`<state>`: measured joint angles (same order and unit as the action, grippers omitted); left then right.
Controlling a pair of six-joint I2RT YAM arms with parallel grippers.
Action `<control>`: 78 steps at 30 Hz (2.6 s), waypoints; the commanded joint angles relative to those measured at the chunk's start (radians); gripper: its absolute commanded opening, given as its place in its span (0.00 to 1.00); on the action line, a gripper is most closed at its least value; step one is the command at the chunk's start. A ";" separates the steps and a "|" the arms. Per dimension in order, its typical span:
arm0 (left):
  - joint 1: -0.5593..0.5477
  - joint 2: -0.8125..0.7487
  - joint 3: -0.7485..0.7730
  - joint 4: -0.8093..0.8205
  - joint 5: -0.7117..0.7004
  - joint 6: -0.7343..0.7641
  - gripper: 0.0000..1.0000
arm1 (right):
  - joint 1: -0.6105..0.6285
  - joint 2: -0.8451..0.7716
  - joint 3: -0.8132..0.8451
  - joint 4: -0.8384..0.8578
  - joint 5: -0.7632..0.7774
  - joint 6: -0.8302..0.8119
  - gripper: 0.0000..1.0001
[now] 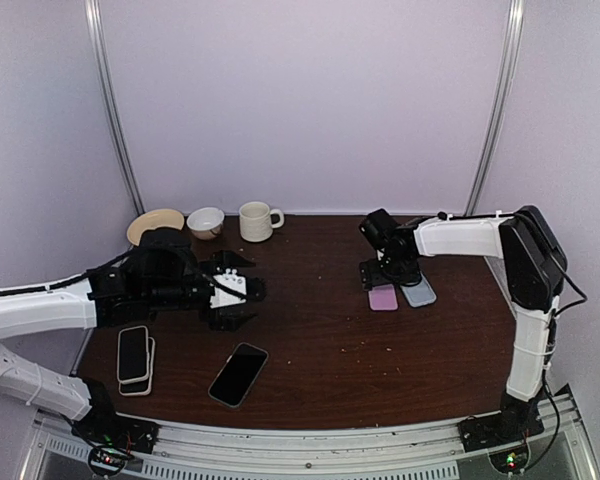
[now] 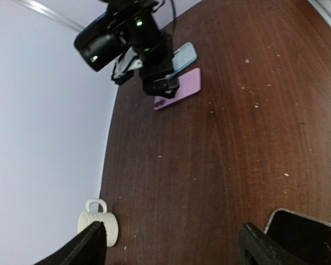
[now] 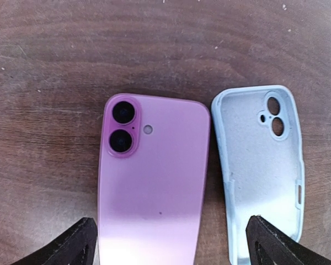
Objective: Take the phone out of the phone case
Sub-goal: Place the phone at the center of the board, then pick up the phone with the phone case from the corner of the board.
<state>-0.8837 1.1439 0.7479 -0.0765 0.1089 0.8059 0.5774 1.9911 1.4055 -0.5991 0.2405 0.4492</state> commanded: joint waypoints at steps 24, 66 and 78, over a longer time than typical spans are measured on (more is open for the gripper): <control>0.001 0.174 0.288 -0.849 -0.180 -1.336 0.97 | -0.059 -0.381 -0.169 0.053 -0.210 0.028 0.99; -0.219 0.620 0.257 -0.765 -0.161 -1.655 0.98 | -0.057 -0.475 -0.303 0.070 -0.212 0.025 0.99; -0.225 0.603 0.185 -0.641 -0.151 -1.606 0.73 | -0.050 -0.468 -0.294 0.083 -0.270 0.012 1.00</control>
<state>-1.1019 1.7111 0.9833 -0.7879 -0.0330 -0.8368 0.5194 1.5429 1.1099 -0.5289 0.0055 0.4763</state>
